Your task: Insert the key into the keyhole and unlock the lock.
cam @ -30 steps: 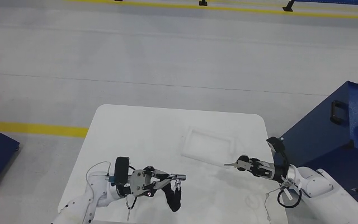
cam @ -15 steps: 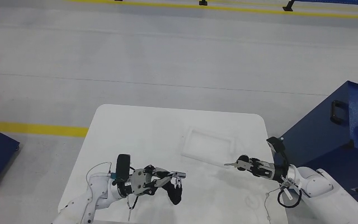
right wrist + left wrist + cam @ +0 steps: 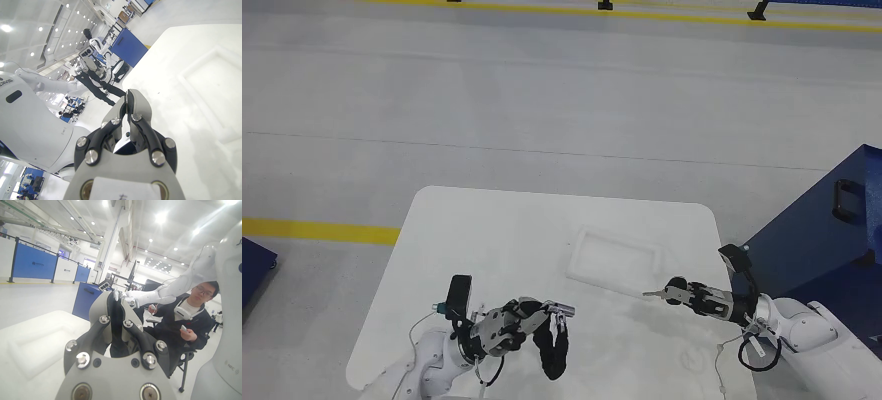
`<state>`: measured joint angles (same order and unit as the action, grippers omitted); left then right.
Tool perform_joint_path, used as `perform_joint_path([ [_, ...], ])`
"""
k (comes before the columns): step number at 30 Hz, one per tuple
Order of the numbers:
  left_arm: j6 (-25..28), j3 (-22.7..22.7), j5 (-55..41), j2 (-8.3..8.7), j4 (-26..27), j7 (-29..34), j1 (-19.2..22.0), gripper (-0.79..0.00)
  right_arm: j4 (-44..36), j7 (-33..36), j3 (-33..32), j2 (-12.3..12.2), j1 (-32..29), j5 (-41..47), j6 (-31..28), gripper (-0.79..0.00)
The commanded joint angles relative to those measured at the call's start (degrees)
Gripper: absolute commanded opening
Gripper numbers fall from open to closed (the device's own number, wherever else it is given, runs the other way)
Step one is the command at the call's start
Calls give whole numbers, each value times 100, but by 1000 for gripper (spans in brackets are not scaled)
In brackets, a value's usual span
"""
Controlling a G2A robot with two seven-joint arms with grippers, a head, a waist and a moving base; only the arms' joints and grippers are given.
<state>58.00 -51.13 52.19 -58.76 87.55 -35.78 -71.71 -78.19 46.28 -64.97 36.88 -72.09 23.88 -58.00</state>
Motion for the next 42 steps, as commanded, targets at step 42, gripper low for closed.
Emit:
perform_joint_path([
  [42, -804, 125, -4386, 151, 1266, 2017, -890, -785, 0, 0, 0, 0, 0, 0, 0, -785],
])
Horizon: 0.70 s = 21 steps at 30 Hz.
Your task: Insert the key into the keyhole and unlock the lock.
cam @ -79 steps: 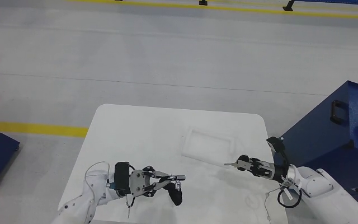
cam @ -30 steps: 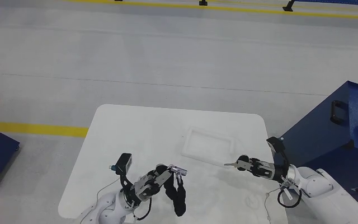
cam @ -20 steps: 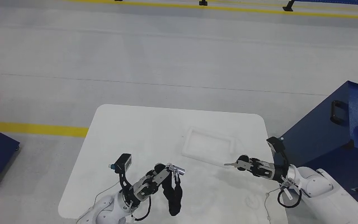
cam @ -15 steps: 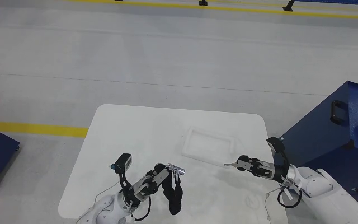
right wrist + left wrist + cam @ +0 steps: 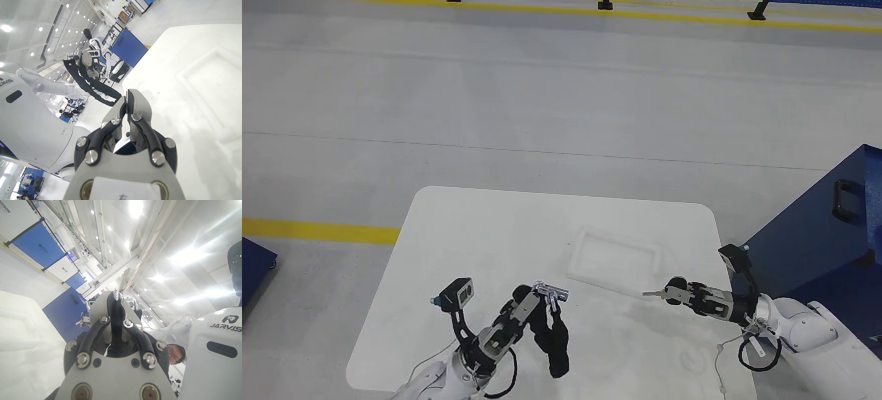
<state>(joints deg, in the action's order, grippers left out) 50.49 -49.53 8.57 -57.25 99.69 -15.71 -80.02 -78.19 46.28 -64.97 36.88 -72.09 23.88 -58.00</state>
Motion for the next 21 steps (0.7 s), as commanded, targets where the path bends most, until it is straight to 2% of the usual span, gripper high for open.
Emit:
perform_joint_path([
  [1, -123, -77, -31, 1, 104, 27, -113, -785, 0, 0, 0, 0, 0, 0, 0, -785],
  [7, -273, -303, -158, 4, 399, 106, -437, -785, 0, 0, 0, 0, 0, 0, 0, -785],
  [14, -278, -462, -228, -2, 460, 236, -618, -785, 0, 0, 0, 0, 0, 0, 0, -785],
  [21, -278, -462, -228, -2, 460, 236, -618, -785, -889, 0, -110, 13, 2, -1000, 0, -785],
])
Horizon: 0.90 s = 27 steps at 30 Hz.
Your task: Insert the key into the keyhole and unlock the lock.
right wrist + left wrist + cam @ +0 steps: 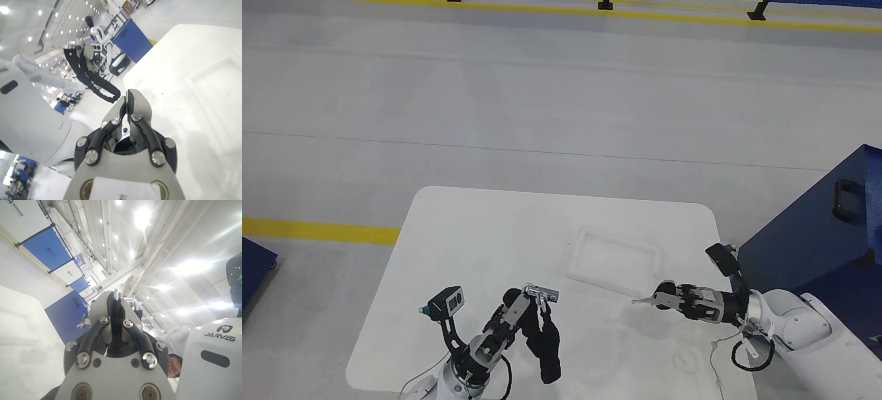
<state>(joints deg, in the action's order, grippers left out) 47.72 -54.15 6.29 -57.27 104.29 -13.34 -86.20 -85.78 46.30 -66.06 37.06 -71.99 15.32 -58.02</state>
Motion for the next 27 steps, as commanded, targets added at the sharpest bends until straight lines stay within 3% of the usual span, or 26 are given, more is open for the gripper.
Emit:
perform_joint_path([
  [1, 0, 0, 0, 0, 0, 0, 0, -785, -245, -1, 10, -5, -27, -178, 2, -785],
  [11, 0, 0, 0, 0, 0, 0, 0, -785, -1456, -1, 595, -149, 205, -939, 2, -785],
  [27, 0, 0, 0, 0, 0, 0, 0, -785, -1358, -2, 683, -185, 238, -635, 2, -785],
])
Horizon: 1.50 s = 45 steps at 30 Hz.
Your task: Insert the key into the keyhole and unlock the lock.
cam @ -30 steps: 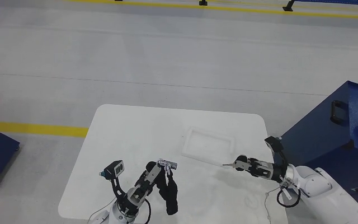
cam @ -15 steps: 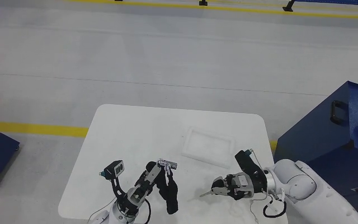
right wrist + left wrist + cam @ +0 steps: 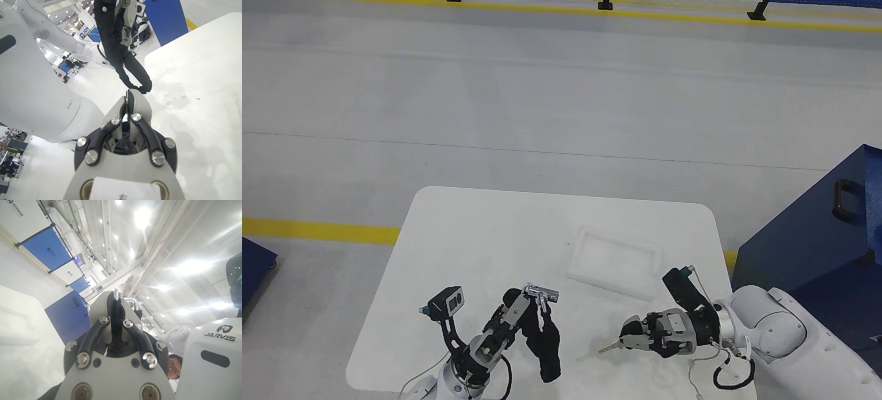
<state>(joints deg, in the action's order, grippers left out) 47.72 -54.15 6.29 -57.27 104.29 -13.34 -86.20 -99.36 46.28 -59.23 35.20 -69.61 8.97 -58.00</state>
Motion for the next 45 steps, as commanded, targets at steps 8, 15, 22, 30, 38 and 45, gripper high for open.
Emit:
perform_joint_path([
  [8, 0, 0, 0, 0, 0, 0, 0, -785, 101, -1230, -262, 120, -108, -662, 0, -785],
  [15, 0, 0, 0, 0, 0, 0, 0, -785, -121, -3332, -462, 397, -494, -2353, 0, -785],
  [22, 0, 0, 0, 0, 0, 0, 0, -785, -249, -4843, -357, 704, -546, -3917, 195, -785],
  [30, 0, 0, 0, 0, 0, 0, 0, -785, -303, -5537, -187, 876, -563, -4528, 306, -785],
  [38, 0, 0, 0, 0, 0, 0, 0, -785, -303, -5537, -187, 876, -563, -4528, 306, -785],
  [45, 0, 0, 0, 0, 0, 0, 0, -785, -303, -5537, -187, 876, -563, -4528, 306, -785],
])
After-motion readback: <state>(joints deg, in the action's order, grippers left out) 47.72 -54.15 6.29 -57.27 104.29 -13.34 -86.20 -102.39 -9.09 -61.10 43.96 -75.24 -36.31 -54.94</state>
